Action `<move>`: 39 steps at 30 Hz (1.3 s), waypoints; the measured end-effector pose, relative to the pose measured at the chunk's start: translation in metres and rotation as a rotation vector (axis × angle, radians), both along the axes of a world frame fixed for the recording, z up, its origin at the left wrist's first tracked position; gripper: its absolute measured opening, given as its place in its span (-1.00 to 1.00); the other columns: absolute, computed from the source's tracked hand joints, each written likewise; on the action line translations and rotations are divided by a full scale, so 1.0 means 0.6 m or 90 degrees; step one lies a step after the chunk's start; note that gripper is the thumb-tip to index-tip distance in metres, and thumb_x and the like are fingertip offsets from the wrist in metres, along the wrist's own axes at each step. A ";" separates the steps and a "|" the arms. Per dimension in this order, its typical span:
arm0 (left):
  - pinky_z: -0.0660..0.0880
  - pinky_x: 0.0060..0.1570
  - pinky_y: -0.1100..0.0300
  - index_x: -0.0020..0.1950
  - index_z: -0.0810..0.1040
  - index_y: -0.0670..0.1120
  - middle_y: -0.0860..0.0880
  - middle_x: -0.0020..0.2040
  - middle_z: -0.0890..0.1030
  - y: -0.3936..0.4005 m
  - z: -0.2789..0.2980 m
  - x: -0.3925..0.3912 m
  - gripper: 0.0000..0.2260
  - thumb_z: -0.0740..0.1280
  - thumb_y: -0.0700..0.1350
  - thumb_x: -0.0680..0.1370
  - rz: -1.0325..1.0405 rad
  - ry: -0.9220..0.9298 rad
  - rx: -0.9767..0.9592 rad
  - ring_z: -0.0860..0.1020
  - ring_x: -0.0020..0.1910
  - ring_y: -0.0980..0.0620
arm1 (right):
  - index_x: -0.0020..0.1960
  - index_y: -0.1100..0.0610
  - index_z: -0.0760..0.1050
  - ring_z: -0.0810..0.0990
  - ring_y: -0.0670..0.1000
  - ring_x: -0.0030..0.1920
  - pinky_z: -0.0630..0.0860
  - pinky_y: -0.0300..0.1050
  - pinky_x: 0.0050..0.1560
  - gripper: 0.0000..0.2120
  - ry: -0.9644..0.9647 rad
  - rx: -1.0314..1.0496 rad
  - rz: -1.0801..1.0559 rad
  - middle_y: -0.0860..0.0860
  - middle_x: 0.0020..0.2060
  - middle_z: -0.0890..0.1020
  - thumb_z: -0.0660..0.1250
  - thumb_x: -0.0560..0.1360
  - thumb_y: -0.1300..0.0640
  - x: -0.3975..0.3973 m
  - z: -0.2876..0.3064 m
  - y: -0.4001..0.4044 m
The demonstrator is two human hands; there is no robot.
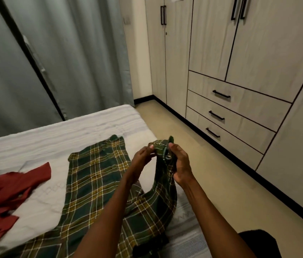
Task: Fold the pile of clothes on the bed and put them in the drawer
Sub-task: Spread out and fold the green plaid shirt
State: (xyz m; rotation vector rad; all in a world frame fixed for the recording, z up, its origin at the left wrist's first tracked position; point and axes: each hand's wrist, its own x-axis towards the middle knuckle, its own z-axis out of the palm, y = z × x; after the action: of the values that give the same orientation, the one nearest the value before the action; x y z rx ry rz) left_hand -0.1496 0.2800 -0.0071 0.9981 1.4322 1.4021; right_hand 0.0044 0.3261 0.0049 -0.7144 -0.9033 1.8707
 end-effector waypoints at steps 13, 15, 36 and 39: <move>0.60 0.10 -0.02 0.21 0.60 -0.13 -0.14 0.07 0.70 -0.138 0.200 -0.149 -0.81 0.32 -0.12 0.62 0.224 0.082 0.162 0.67 0.08 -0.15 | 0.29 0.25 0.55 0.61 0.31 0.18 0.53 0.20 0.23 -0.70 0.039 0.142 0.199 0.30 0.17 0.63 0.29 0.60 0.19 -0.185 0.163 -0.058; 0.61 0.09 -0.05 0.19 0.59 -0.10 -0.11 0.04 0.71 -0.163 0.236 -0.173 -0.83 0.32 -0.11 0.63 0.270 0.133 0.173 0.68 0.03 -0.11 | 0.20 0.15 0.62 0.65 0.22 0.08 0.57 0.08 0.06 -0.75 -0.057 0.200 0.164 0.22 0.09 0.68 0.27 0.59 0.18 -0.211 0.199 -0.069; 0.60 0.12 -0.05 0.14 0.48 -0.05 -0.11 0.10 0.64 -0.109 0.222 -0.310 -0.79 0.35 0.03 0.60 0.450 0.186 0.091 0.63 0.06 -0.04 | 0.18 0.02 0.41 0.63 0.06 0.07 0.60 0.02 0.07 -0.86 -0.337 0.404 0.207 0.08 0.06 0.63 0.25 0.62 0.14 -0.365 0.228 0.010; 0.61 0.09 -0.08 0.04 0.44 -0.01 -0.10 0.03 0.64 -0.053 0.178 -0.350 -0.78 0.42 0.05 0.55 0.459 0.153 0.068 0.64 0.02 -0.05 | 0.01 -0.02 0.48 0.66 0.08 0.03 0.61 0.06 0.07 -0.91 -0.331 0.394 0.149 0.05 -0.02 0.66 0.28 0.57 0.16 -0.403 0.177 0.057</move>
State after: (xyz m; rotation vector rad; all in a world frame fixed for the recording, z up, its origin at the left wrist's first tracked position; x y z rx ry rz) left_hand -0.3596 0.2484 0.0998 0.7556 2.0390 1.9279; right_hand -0.2372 0.3604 0.1113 -0.7285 -1.8610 1.4712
